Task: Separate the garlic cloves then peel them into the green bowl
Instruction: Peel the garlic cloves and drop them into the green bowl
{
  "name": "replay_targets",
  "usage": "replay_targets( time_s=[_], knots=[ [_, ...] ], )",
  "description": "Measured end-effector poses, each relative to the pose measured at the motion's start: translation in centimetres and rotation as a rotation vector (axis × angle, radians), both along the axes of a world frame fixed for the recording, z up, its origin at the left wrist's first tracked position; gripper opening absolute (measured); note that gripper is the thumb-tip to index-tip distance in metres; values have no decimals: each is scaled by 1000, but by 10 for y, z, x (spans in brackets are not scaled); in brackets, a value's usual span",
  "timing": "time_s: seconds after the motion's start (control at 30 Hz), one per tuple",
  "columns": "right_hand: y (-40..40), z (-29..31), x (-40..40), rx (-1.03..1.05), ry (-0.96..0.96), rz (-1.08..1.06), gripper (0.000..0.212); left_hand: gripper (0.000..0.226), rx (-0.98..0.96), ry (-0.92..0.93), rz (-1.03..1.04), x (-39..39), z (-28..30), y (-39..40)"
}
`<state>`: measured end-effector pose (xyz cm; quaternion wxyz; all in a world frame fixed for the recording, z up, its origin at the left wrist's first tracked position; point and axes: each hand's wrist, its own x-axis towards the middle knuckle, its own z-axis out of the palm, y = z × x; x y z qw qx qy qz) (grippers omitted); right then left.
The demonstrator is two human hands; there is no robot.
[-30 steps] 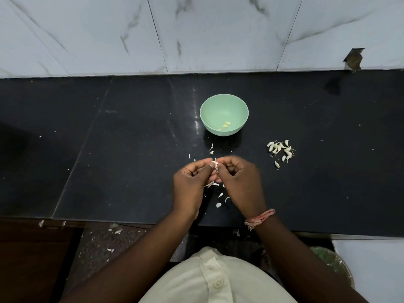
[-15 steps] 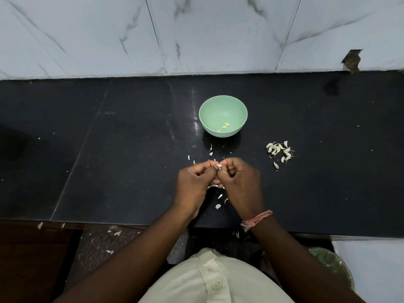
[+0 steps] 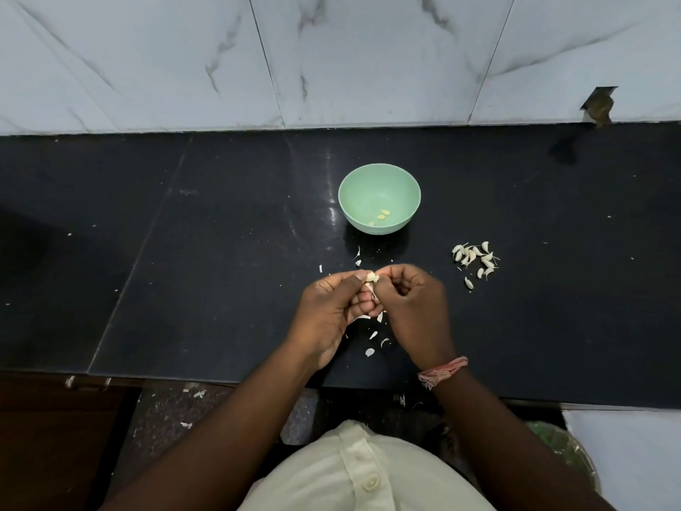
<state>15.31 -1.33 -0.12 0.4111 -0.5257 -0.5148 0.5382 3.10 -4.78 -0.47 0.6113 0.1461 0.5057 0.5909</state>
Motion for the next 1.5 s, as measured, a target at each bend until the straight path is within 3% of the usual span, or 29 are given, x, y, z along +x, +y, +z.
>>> replay_targets(
  time_s=[0.33, 0.47, 0.63, 0.77, 0.87, 1.07, 1.17, 1.3, 1.5],
  knots=[
    [6, -3, 1, -128, 125, 50, 13, 22, 224, 654, -41, 2, -6, -3],
    [5, -3, 2, -177, 186, 85, 13, 17, 172, 514, -19, 0, -7, -2],
    [4, -4, 3, -234, 238, 30, 15, 23, 70, 20, 75, 0, -10, -3],
    [2, -7, 4, -249, 242, -78, 13, 12, -4, -137, 121, 7, -9, -6],
    [2, -10, 7, -222, 206, -134, 16, 13, -44, -176, 182, 7, -10, -5],
    [-2, -11, 6, 11, -137, -50, 21, 10, -59, -165, 220, 3, -12, -8],
    [-1, -13, 5, 25, -121, -25, 9, 10, -53, -169, 228, 3, -13, -9],
    [-3, -17, 3, 63, -118, 47, 20, 10, -49, -128, 236, 4, -10, -11],
    [-11, -8, -4, 306, -274, 50, 18, 11, -21, -92, 244, 5, -7, -11]
  ],
)
